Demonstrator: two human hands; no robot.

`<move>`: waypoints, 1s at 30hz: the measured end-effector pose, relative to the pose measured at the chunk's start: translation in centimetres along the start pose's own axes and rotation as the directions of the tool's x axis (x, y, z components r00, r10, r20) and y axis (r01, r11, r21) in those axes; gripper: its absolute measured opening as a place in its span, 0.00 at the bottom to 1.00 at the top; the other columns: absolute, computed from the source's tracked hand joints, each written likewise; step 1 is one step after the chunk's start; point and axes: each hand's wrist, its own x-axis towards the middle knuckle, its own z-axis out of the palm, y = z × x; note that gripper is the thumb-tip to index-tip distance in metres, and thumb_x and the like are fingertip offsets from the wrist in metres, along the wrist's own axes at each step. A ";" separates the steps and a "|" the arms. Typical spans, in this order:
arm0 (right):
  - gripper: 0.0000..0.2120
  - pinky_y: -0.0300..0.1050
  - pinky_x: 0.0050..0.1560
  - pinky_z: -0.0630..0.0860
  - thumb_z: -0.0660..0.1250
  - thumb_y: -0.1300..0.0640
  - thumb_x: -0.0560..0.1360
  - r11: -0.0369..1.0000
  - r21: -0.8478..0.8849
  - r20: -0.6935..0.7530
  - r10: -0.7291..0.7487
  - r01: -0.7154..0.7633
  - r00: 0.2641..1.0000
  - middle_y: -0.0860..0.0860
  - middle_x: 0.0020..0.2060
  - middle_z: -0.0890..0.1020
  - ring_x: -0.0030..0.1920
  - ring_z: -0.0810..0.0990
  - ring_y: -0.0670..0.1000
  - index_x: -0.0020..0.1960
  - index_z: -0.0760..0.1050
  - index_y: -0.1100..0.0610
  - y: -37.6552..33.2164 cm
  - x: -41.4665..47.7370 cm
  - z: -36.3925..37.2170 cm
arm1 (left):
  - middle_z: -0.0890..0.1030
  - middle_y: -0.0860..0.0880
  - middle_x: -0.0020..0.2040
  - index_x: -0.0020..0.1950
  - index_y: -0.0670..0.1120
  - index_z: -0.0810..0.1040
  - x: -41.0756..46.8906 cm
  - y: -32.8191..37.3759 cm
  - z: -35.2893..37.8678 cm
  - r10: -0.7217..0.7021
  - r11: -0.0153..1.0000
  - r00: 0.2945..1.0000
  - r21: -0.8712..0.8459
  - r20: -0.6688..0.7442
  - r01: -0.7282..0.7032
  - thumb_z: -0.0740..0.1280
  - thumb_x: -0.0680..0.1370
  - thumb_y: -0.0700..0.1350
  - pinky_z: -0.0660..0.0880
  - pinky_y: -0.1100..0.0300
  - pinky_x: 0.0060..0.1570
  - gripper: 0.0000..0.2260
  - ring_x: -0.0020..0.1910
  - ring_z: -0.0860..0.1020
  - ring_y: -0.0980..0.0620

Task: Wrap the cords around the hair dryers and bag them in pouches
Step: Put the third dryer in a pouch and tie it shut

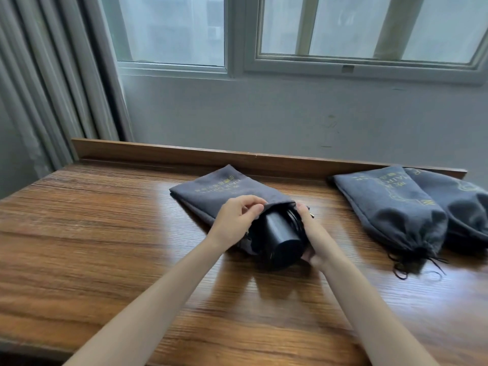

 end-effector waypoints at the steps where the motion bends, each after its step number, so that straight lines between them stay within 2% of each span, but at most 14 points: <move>1: 0.21 0.53 0.55 0.77 0.58 0.35 0.74 1.000 0.014 -0.009 0.010 -0.010 1.000 0.54 0.49 0.83 0.53 0.81 0.54 0.52 0.76 0.51 0.1 0.0 0.2 | 0.81 0.51 0.43 0.47 0.48 0.81 0.0 0.1 0.1 0.004 1.000 1.000 -0.026 0.018 -0.003 0.64 0.78 0.39 0.72 0.65 0.47 0.07 0.42 0.77 0.57; 3: 0.18 0.51 0.53 0.77 0.57 0.37 0.76 1.000 -0.016 -0.019 0.010 -0.010 1.000 0.53 0.50 0.82 0.53 0.80 0.54 0.53 0.75 0.50 0.1 0.1 0.8 | 0.82 0.50 0.46 0.46 0.50 0.81 0.2 0.6 0.2 0.030 0.998 0.999 -0.055 0.046 -0.027 0.63 0.78 0.38 0.73 0.64 0.52 0.09 0.48 0.78 0.54; 7: 0.19 0.52 0.53 0.79 0.61 0.39 0.75 0.995 -0.061 0.031 -0.076 0.078 0.997 0.51 0.56 0.81 0.54 0.81 0.53 0.59 0.75 0.48 0.7 0.5 1.9 | 0.81 0.43 0.45 0.43 0.53 0.81 0.3 1.2 0.4 0.105 0.994 0.989 -0.049 0.106 -0.100 0.63 0.78 0.37 0.73 0.54 0.51 0.12 0.47 0.78 0.47; 12: 0.15 0.51 0.51 0.77 0.62 0.55 0.78 0.933 0.354 0.036 0.057 -0.066 0.998 0.59 0.54 0.82 0.50 0.81 0.55 0.62 0.74 0.59 0.7 1.4 2.3 | 0.81 0.38 0.44 0.47 0.53 0.81 -0.2 1.0 -0.4 0.134 0.987 0.970 -0.116 0.204 -0.112 0.61 0.78 0.42 0.73 0.43 0.49 0.10 0.44 0.77 0.38; 14: 0.12 0.47 0.46 0.79 0.60 0.58 0.78 0.844 0.527 0.086 0.062 -0.098 0.994 0.59 0.48 0.83 0.43 0.82 0.55 0.58 0.75 0.63 0.5 1.0 2.5 | 0.81 0.46 0.39 0.49 0.49 0.81 -0.4 0.5 -0.8 0.126 0.989 0.976 -0.102 0.175 -0.110 0.62 0.78 0.39 0.74 0.54 0.44 0.09 0.39 0.76 0.44; 15: 0.11 0.46 0.45 0.79 0.59 0.60 0.78 0.813 0.575 0.122 0.028 -0.094 0.992 0.59 0.45 0.83 0.42 0.83 0.54 0.56 0.75 0.64 0.5 0.7 2.7 | 0.79 0.51 0.37 0.51 0.47 0.80 -0.6 0.3 -0.9 0.126 0.991 0.980 -0.068 0.155 -0.116 0.63 0.78 0.39 0.71 0.62 0.41 0.08 0.36 0.74 0.53; 17: 0.14 0.47 0.52 0.78 0.62 0.65 0.73 0.810 0.585 0.199 -0.102 -0.034 0.975 0.62 0.49 0.82 0.48 0.82 0.57 0.58 0.73 0.66 1.2 0.1 3.0 | 0.74 0.54 0.38 0.55 0.46 0.78 -1.4 -0.4 -0.7 0.137 0.983 0.987 0.109 0.082 -0.146 0.67 0.75 0.46 0.66 0.67 0.44 0.10 0.39 0.70 0.59; 18: 0.22 0.50 0.58 0.76 0.64 0.68 0.68 0.821 0.571 0.246 -0.195 0.020 0.949 0.64 0.55 0.80 0.55 0.80 0.59 0.62 0.70 0.66 1.5 -0.1 3.0 | 0.72 0.53 0.43 0.58 0.47 0.76 -1.9 -1.0 -0.5 0.127 0.967 0.990 0.215 0.061 -0.137 0.68 0.71 0.54 0.65 0.67 0.49 0.19 0.44 0.69 0.59; 20: 0.34 0.49 0.62 0.74 0.66 0.70 0.63 0.883 0.436 0.369 -0.350 0.173 0.861 0.60 0.62 0.76 0.63 0.75 0.57 0.68 0.66 0.60 1.9 -0.5 2.6 | 0.67 0.50 0.60 0.68 0.49 0.68 -2.7 -2.2 -0.3 0.067 0.926 0.991 0.362 0.118 -0.105 0.67 0.63 0.65 0.59 0.65 0.62 0.37 0.60 0.64 0.53; 22: 0.42 0.39 0.63 0.70 0.71 0.67 0.62 0.899 0.075 0.460 -0.415 0.431 0.785 0.48 0.66 0.73 0.66 0.72 0.47 0.71 0.59 0.48 2.2 -0.5 2.1 | 0.57 0.48 0.72 0.74 0.50 0.59 -3.2 -3.0 -0.4 0.002 0.906 0.984 0.415 0.180 -0.078 0.68 0.61 0.63 0.51 0.64 0.66 0.44 0.71 0.54 0.50; 23: 0.45 0.34 0.64 0.67 0.73 0.62 0.62 0.834 -0.131 0.475 -0.422 0.536 0.772 0.43 0.67 0.70 0.67 0.69 0.42 0.71 0.54 0.43 2.2 -0.3 2.1 | 0.54 0.48 0.74 0.74 0.50 0.58 -3.2 -3.2 -0.7 -0.004 0.912 0.984 0.403 0.180 -0.070 0.68 0.61 0.60 0.50 0.64 0.66 0.44 0.73 0.53 0.50; 25: 0.47 0.28 0.63 0.63 0.75 0.54 0.61 0.701 -0.349 0.425 -0.474 0.622 0.772 0.41 0.66 0.68 0.67 0.67 0.39 0.72 0.50 0.47 2.3 0.1 2.4 | 0.57 0.49 0.75 0.73 0.50 0.61 -2.9 -3.2 -1.4 0.010 0.938 0.988 0.341 0.154 -0.063 0.69 0.62 0.55 0.52 0.65 0.65 0.40 0.71 0.56 0.51; 28: 0.45 0.23 0.57 0.64 0.77 0.56 0.63 0.660 -0.435 0.356 -0.499 0.613 0.790 0.45 0.62 0.71 0.64 0.69 0.43 0.72 0.56 0.59 1.9 0.8 2.5 | 0.62 0.53 0.72 0.70 0.51 0.66 -2.6 -3.5 -2.2 0.026 0.950 0.987 0.302 0.161 -0.074 0.70 0.63 0.50 0.57 0.63 0.62 0.35 0.65 0.61 0.55; 30: 0.39 0.27 0.55 0.66 0.78 0.56 0.65 0.594 -0.558 0.314 -0.494 0.579 0.811 0.47 0.60 0.73 0.63 0.71 0.48 0.69 0.61 0.61 1.4 1.3 2.5 | 0.65 0.56 0.70 0.66 0.55 0.68 -2.8 -3.9 -2.6 0.031 0.966 0.992 0.250 0.125 -0.062 0.73 0.67 0.42 0.68 0.62 0.58 0.30 0.61 0.66 0.55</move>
